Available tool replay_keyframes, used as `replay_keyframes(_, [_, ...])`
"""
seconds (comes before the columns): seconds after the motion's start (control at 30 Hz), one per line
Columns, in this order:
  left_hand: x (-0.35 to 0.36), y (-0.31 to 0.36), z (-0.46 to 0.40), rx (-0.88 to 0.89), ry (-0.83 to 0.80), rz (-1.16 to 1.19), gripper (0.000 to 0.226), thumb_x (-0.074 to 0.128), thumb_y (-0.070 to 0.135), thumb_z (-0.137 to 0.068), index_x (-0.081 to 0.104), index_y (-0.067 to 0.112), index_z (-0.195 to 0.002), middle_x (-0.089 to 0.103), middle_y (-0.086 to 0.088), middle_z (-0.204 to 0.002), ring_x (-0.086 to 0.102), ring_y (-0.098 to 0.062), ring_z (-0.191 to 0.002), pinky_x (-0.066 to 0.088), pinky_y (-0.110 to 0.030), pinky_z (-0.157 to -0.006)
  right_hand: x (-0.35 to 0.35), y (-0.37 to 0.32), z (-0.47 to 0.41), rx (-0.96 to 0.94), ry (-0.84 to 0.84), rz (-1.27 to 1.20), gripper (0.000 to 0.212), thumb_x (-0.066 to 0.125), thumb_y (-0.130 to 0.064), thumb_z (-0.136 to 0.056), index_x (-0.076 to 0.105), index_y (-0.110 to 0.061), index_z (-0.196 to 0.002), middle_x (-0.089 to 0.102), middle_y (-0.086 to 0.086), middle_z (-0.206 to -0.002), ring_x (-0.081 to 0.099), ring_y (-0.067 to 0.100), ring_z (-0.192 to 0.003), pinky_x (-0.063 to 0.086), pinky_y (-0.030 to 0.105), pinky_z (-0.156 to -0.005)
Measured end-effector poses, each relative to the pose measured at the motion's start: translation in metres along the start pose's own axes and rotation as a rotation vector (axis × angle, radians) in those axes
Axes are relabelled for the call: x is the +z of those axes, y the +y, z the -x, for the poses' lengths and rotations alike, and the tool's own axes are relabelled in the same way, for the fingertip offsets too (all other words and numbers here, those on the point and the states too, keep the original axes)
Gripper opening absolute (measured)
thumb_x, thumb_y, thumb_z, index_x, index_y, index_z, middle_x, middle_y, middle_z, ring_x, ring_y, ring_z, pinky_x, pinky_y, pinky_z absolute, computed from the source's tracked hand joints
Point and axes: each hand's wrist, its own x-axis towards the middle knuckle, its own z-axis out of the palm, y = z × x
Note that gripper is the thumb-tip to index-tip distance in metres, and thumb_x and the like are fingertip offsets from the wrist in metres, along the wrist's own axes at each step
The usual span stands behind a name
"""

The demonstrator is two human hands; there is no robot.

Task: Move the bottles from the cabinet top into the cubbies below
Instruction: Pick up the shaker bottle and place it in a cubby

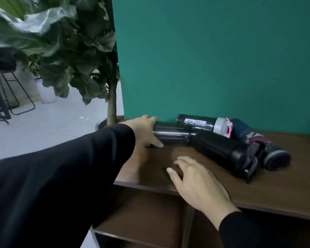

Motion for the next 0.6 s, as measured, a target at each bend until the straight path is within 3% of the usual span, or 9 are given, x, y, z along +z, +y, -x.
replay_keyframes(0.1, [0.014, -0.003, -0.004, 0.006, 0.073, -0.081, 0.106, 0.081, 0.061, -0.054, 0.038, 0.025, -0.144, 0.049, -0.010, -0.128, 0.059, -0.038, -0.114, 0.051, -0.049, -0.094, 0.002, 0.000, 0.003, -0.007, 0.046, -0.006, 0.055, 0.034, -0.060, -0.100, 0.060, -0.022, -0.129, 0.053, -0.011, -0.126, 0.054, 0.013, -0.120, 0.047, 0.034, -0.101])
replay_keyframes(0.3, [0.021, -0.027, 0.047, 0.061, 0.300, -0.174, 0.083, 0.079, 0.051, -0.061, 0.045, 0.022, -0.130, 0.048, -0.010, -0.117, 0.053, -0.038, -0.102, 0.053, -0.049, -0.081, -0.001, 0.001, 0.008, -0.013, 0.139, -0.111, 0.056, 0.044, -0.062, -0.096, 0.049, -0.027, -0.139, 0.045, -0.011, -0.129, 0.051, 0.012, -0.123, 0.049, 0.037, -0.098])
replay_keyframes(0.43, [-0.002, -0.049, 0.112, 0.217, 0.484, -0.340, 0.077, 0.077, 0.038, -0.071, 0.040, 0.030, -0.139, 0.045, -0.007, -0.132, 0.048, -0.035, -0.113, 0.055, -0.048, -0.074, -0.013, -0.004, 0.017, -0.054, 0.299, -0.270, 0.072, 0.060, -0.060, -0.087, 0.043, -0.025, -0.147, 0.041, -0.007, -0.142, 0.038, 0.014, -0.136, 0.037, 0.043, -0.115])
replay_keyframes(0.53, [-0.024, -0.052, 0.165, 0.375, 0.492, -0.396, 0.081, 0.078, 0.036, -0.071, 0.042, 0.029, -0.143, 0.045, -0.007, -0.139, 0.046, -0.033, -0.120, 0.055, -0.042, -0.072, -0.035, -0.033, 0.019, -0.125, 0.201, -0.356, 0.101, 0.068, -0.064, -0.078, 0.021, -0.029, -0.160, 0.025, -0.014, -0.163, 0.020, 0.006, -0.151, 0.021, 0.034, -0.123])
replay_keyframes(0.6, [-0.040, -0.045, 0.196, 0.489, 0.467, -0.396, 0.079, 0.076, 0.041, -0.074, 0.043, 0.029, -0.145, 0.043, -0.007, -0.144, 0.043, -0.032, -0.125, 0.055, -0.043, -0.077, -0.054, -0.063, 0.025, -0.174, 0.025, -0.361, 0.111, 0.070, -0.070, -0.072, 0.011, -0.039, -0.160, 0.028, -0.024, -0.161, 0.026, -0.001, -0.147, 0.028, 0.025, -0.113])
